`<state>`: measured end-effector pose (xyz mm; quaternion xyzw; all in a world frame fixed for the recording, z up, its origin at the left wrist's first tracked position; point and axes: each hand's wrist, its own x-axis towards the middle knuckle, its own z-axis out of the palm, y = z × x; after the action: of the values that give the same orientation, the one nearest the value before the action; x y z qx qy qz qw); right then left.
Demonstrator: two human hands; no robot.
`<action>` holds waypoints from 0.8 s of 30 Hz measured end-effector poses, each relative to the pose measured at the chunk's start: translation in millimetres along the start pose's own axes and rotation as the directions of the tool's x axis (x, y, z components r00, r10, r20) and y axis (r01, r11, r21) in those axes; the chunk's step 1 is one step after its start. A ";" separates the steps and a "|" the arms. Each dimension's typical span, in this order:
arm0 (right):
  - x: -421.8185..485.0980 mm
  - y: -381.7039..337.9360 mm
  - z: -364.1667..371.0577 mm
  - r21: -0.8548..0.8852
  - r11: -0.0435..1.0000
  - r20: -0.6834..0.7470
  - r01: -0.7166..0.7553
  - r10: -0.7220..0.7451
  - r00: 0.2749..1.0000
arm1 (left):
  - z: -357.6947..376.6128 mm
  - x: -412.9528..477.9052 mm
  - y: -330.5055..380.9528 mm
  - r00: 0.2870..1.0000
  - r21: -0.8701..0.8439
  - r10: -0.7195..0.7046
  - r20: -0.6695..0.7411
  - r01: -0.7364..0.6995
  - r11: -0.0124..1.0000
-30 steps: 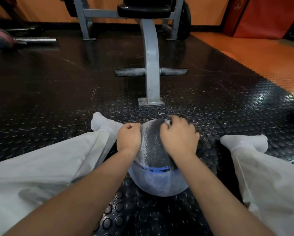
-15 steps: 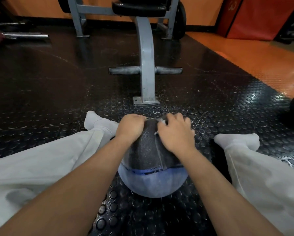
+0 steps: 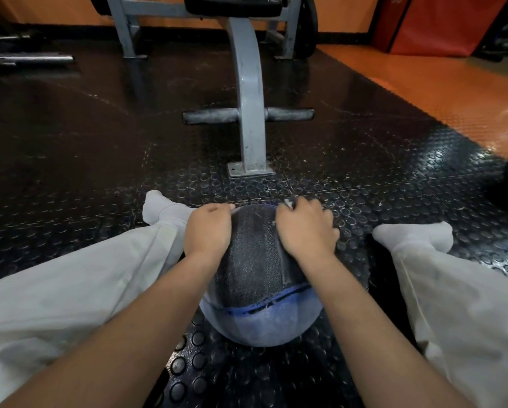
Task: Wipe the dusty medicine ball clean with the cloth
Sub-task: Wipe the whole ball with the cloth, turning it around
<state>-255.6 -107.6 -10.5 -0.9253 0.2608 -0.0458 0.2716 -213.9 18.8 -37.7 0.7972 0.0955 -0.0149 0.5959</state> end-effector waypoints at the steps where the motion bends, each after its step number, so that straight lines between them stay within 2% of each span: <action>1: -8.2 -9.3 2.3 -0.091 0.991 -0.049 0.098 -0.102 0.994 | 0.6 1.5 -0.4 1.000 0.018 0.013 0.001 -0.013 1.000; 3: -19.6 -24.6 11.2 -0.237 0.935 -0.075 0.263 -0.288 0.955 | 2.0 5.4 -2.3 0.997 0.091 0.074 0.028 -0.077 0.993; 5: -19.5 -36.1 15.0 -0.284 0.882 -0.009 0.377 -0.396 0.918 | 0.8 6.3 -3.6 0.990 0.148 0.128 0.062 -0.136 0.980; 8: -4.4 -34.9 8.5 -0.198 0.877 0.126 0.437 -0.420 0.899 | -3.1 2.7 -5.5 0.991 0.130 0.132 0.018 -0.133 0.982; 10: 6.4 -25.8 2.2 -0.122 0.895 0.161 0.430 -0.409 0.898 | -3.0 -3.0 -3.9 0.991 0.139 0.132 -0.026 -0.127 0.982; 13: 12.5 -5.7 -3.5 0.024 0.940 0.108 0.340 -0.340 0.934 | 1.8 -8.3 -0.5 0.993 0.118 0.114 -0.032 -0.109 0.987; 16: 18.2 22.8 -0.8 0.298 0.948 0.080 0.114 -0.143 0.986 | 2.5 -7.8 2.0 0.994 0.120 0.109 -0.016 -0.106 0.987; 19: 20.2 50.3 1.6 0.590 0.783 0.226 -0.198 0.076 0.971 | 0.0 -5.7 0.8 0.994 0.124 0.106 -0.027 -0.102 0.987; 21: 24.0 58.0 3.9 0.608 0.723 0.331 -0.330 0.147 0.932 | -0.2 -5.8 0.0 0.995 0.135 0.092 -0.044 -0.085 0.987; 24: 28.9 50.9 4.8 0.544 0.778 0.282 -0.315 0.183 0.942 | 3.8 -9.0 2.0 0.995 0.208 0.080 -0.061 -0.065 0.976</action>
<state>-253.0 -156.5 -43.1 -0.7539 0.3240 0.0128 0.5714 -222.0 13.4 -35.6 0.8576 0.0848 0.0248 0.5066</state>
